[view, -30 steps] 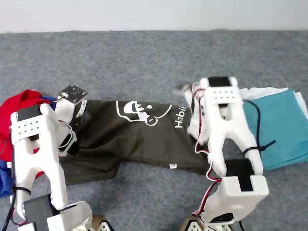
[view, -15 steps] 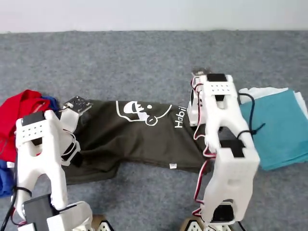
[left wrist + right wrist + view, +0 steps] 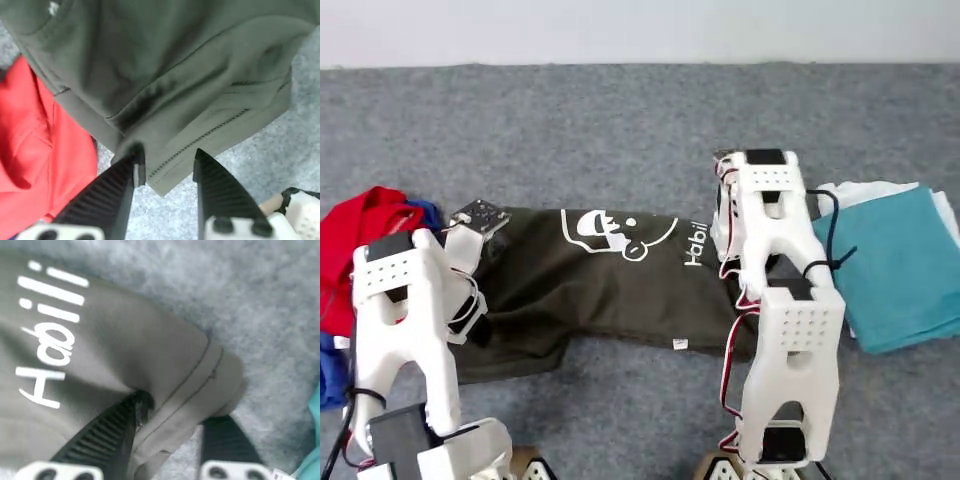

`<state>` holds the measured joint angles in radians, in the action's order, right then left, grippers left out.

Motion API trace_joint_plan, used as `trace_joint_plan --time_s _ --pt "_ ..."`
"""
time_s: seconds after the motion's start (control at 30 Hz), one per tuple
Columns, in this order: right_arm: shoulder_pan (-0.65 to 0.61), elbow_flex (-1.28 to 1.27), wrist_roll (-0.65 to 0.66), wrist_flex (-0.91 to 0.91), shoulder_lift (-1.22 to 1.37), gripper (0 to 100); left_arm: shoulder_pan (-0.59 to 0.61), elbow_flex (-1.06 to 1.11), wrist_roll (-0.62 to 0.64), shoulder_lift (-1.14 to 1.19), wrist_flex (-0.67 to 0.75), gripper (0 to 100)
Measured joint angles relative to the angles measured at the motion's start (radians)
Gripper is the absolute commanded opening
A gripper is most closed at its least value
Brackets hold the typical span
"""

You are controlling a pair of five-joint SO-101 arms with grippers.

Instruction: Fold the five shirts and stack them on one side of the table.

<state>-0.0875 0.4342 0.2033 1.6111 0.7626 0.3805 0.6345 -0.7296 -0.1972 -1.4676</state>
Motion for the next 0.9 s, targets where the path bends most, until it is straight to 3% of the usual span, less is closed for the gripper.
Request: trace_joint_plan --time_s 0.33,0.73,0.9 --pt "0.069 0.222 0.13 0.138 0.069 0.9 0.0 0.0 0.0 0.0 0.0 16" --pt "0.193 0.423 0.233 0.133 0.086 0.9 0.0 0.0 0.005 0.0 -0.012 16" --pt "0.196 0.451 0.239 0.051 0.158 0.9 0.0 0.0 0.115 0.0 -0.04 16"
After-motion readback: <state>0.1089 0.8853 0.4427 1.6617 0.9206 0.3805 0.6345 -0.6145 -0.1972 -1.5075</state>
